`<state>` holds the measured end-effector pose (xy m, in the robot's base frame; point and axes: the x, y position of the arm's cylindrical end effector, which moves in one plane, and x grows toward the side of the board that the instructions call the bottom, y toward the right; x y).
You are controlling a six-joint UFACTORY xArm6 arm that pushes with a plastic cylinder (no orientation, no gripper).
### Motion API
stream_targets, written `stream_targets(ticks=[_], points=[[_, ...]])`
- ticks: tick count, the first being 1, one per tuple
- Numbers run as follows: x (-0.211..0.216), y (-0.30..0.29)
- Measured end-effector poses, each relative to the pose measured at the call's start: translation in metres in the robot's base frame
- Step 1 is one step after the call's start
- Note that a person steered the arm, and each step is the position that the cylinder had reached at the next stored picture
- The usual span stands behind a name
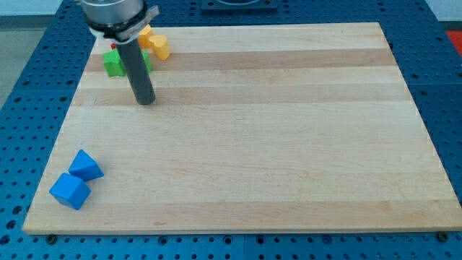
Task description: Place the cube at the center right of the board
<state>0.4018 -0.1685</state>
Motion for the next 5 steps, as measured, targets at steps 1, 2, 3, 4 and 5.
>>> stream_targets(ticks=[1,2,3,4,5], points=[[0.023,-0.01],[0.05,-0.076],[0.062,-0.135],[0.066,-0.136],[0.116,-0.136]])
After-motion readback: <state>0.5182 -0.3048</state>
